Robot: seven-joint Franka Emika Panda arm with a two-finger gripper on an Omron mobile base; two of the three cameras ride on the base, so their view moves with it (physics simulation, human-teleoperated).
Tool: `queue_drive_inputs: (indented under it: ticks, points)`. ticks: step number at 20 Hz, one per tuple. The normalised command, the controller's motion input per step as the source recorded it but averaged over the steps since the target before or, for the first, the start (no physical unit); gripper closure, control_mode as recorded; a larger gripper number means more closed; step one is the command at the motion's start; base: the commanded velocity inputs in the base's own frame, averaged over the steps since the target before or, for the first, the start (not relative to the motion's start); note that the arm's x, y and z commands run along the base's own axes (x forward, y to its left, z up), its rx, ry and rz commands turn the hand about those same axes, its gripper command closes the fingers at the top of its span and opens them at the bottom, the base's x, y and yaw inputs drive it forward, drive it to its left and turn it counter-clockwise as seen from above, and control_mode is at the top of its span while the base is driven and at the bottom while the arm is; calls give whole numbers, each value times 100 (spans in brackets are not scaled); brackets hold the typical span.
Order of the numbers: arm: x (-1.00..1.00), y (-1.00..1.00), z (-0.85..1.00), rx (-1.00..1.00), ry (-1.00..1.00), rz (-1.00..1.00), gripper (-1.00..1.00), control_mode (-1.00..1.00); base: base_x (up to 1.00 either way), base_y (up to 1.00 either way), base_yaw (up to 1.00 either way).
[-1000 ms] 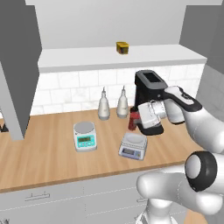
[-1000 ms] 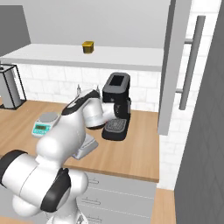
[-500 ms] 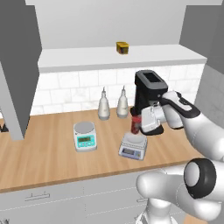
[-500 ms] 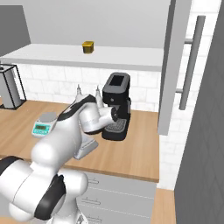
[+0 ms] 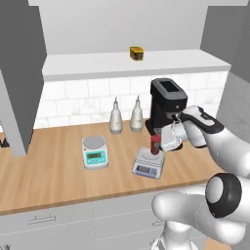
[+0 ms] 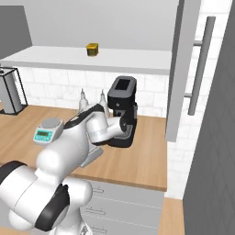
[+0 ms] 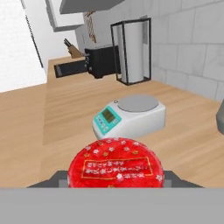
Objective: Pick the yogurt and place it on the digital scale for weighing, and close the cabinet.
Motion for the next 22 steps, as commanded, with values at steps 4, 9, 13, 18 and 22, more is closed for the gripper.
queue_drive_inputs:
  ticks: [4, 9, 13, 18, 22]
  points:
    - [9, 9, -21, 0, 0, 0, 100, -100, 0, 0, 0]
    - [16, 0, -28, 0, 0, 0, 100, -100, 0, 0, 0]
    - [10, 0, -27, 0, 0, 0, 100, -100, 0, 0, 0]
    - [10, 0, -20, 0, 0, 1, 100, -100, 0, 0, 0]
    - [9, 0, -23, 0, -3, 2, 100, -100, 0, 0, 0]
